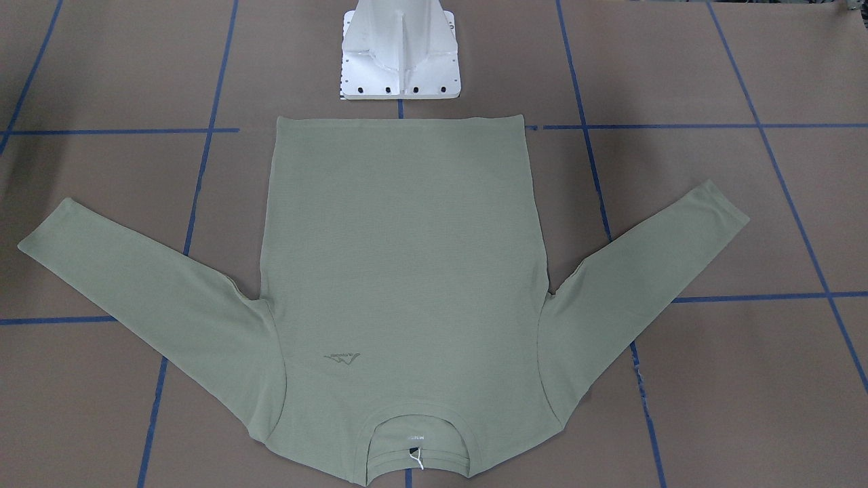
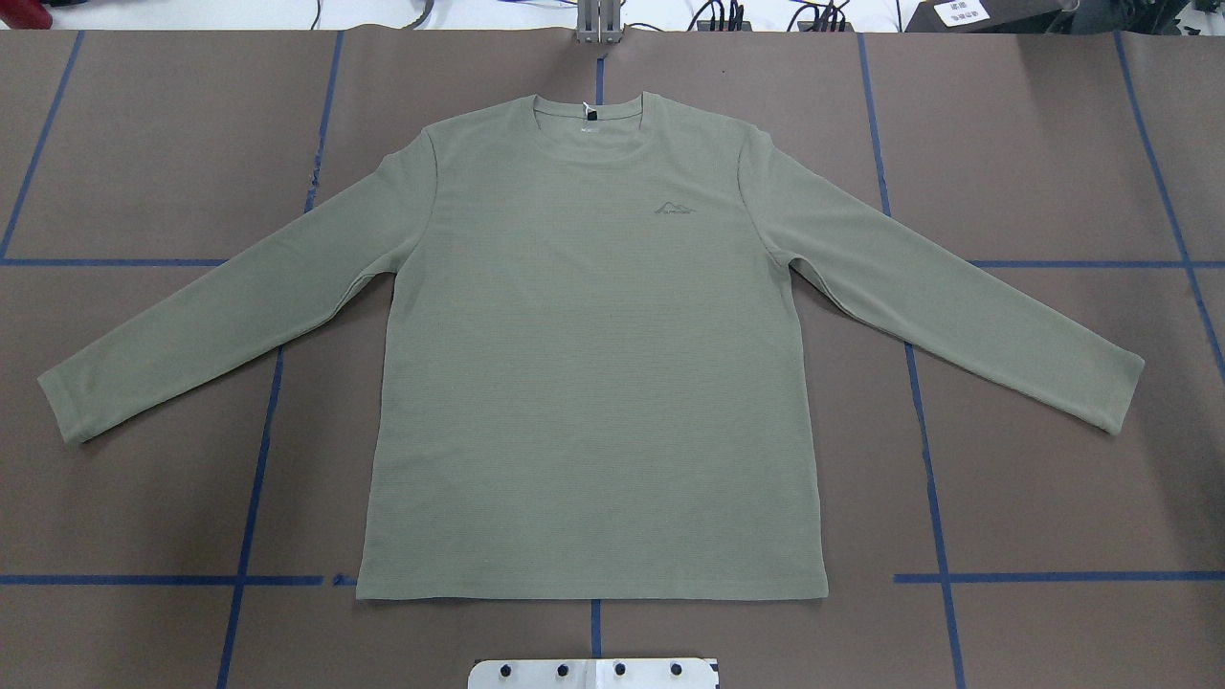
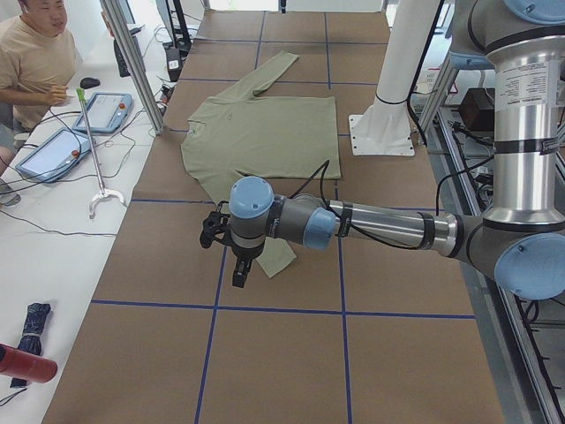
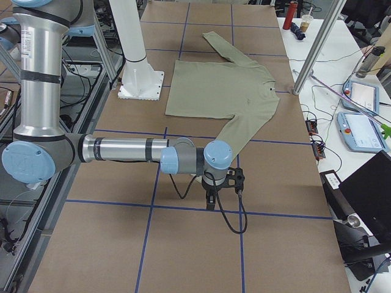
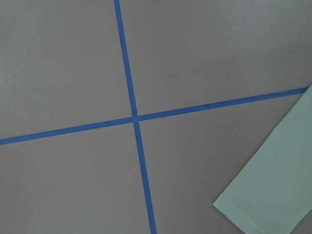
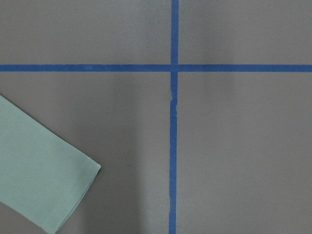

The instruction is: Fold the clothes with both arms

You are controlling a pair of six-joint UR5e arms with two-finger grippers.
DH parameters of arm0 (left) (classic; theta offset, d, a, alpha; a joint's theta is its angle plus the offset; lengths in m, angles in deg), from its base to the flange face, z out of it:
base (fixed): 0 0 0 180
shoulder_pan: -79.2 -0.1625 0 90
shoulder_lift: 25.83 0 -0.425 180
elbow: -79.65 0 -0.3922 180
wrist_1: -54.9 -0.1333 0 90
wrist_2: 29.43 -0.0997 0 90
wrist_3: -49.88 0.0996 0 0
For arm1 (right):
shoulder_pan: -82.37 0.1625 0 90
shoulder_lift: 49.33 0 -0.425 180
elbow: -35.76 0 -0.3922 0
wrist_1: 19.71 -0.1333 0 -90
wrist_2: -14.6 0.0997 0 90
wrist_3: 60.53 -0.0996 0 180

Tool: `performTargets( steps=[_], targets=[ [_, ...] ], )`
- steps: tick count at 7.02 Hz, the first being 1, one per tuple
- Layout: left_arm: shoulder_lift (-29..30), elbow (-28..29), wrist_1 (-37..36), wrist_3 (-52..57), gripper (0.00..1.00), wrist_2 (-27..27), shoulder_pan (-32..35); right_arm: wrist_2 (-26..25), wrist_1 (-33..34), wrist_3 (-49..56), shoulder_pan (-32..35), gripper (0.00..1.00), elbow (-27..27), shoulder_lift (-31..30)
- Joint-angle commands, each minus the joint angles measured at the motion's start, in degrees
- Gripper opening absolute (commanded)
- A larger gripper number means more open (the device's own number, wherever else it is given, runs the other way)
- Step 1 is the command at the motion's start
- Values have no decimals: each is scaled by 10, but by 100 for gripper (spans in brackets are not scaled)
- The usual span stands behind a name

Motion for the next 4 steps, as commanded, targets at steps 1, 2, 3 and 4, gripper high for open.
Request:
performTargets(
  steps=[1, 2, 3, 4],
  targets=[
    [-6, -5, -5, 0, 100, 0, -1, 2, -1, 1, -5, 100, -6, 4],
    [-6, -7, -5, 0, 100, 0, -1, 2, -1, 0, -5, 100, -6, 4],
    [-7, -5, -7, -1, 100, 3, -1, 6, -2, 1, -5, 100, -6, 2],
    [-11, -8, -5, 2, 100, 7, 0, 18, -14, 1, -5, 100, -13, -5]
  ],
)
